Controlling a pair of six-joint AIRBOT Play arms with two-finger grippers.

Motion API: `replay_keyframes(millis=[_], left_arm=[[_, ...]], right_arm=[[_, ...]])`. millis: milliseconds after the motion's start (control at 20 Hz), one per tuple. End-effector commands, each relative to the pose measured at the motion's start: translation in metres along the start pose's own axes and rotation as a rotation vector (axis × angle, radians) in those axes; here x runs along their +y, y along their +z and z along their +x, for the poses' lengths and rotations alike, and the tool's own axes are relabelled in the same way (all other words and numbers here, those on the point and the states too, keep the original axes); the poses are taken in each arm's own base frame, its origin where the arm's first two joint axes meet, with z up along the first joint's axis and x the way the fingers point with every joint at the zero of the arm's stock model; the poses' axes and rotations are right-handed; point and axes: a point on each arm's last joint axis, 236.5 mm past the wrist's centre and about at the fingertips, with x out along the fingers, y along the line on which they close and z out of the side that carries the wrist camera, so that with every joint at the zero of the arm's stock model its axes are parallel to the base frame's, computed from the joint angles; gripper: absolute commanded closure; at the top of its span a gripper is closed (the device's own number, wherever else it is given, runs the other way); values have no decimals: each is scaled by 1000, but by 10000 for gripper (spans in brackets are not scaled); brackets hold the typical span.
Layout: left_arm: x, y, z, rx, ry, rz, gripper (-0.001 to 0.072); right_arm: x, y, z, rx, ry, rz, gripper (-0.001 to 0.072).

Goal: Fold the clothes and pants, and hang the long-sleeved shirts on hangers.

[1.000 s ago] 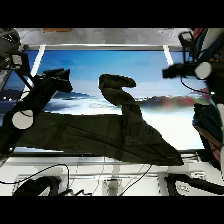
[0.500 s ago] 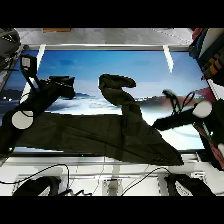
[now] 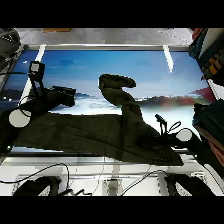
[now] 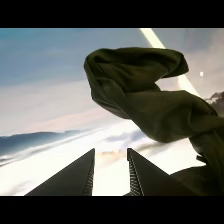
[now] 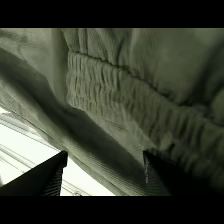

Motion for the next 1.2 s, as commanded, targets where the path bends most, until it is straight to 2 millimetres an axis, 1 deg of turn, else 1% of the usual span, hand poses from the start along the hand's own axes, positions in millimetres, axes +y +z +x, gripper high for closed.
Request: replay_keyframes(millis=[0, 100, 150, 300, 400, 450, 550, 600, 650, 750, 800, 950, 1050, 1100, 1150], left_arm=[[-1, -6, 0, 22, -8, -3, 482], [-1, -5, 0, 22, -8, -3, 482], [-1, -5, 0, 22, -8, -3, 483], [-1, -6, 0, 22, -8, -3, 482], [-1, -6, 0, 22, -8, -3, 483], [-2, -6, 0, 23, -9, -3, 482], [-2, -6, 0, 23, -9, -4, 482], [-2, -6, 0, 23, -9, -4, 482], [-2, -6, 0, 23, -9, -3, 482], [-2, -6, 0, 23, -9, -3, 483], [-2, -6, 0, 23, -9, -3, 482], [-2, -6, 0, 24, -9, -3, 483], [-2, -6, 0, 24, -9, -3, 482], [-2, -6, 0, 24, -9, -3, 482], [-2, -6, 0, 24, -9, -3, 482]], right_arm=[[4, 0, 17, -14, 15, 59, 164], [11, 7, 12, -30, 22, 30, 164], [15, 5, 10, -10, 26, 19, 164], [20, -22, 9, 103, 42, 50, 162], [23, -25, 13, 107, 51, 84, 157], [28, -22, 16, 89, 58, 84, 156], [46, -12, 26, 12, 82, 60, 156], [51, -6, 31, -33, 78, 49, 158], [53, -1, 38, -71, 65, 75, 163], [51, 7, 50, -113, 47, 149, 163], [46, 12, 57, -128, 32, 167, 163], [32, 11, 74, -97, -4, 243, 163], [30, 12, 80, -84, -11, 274, 165], [30, 17, 81, -101, -11, 274, 167], [32, 25, 79, -131, -5, 270, 211]])
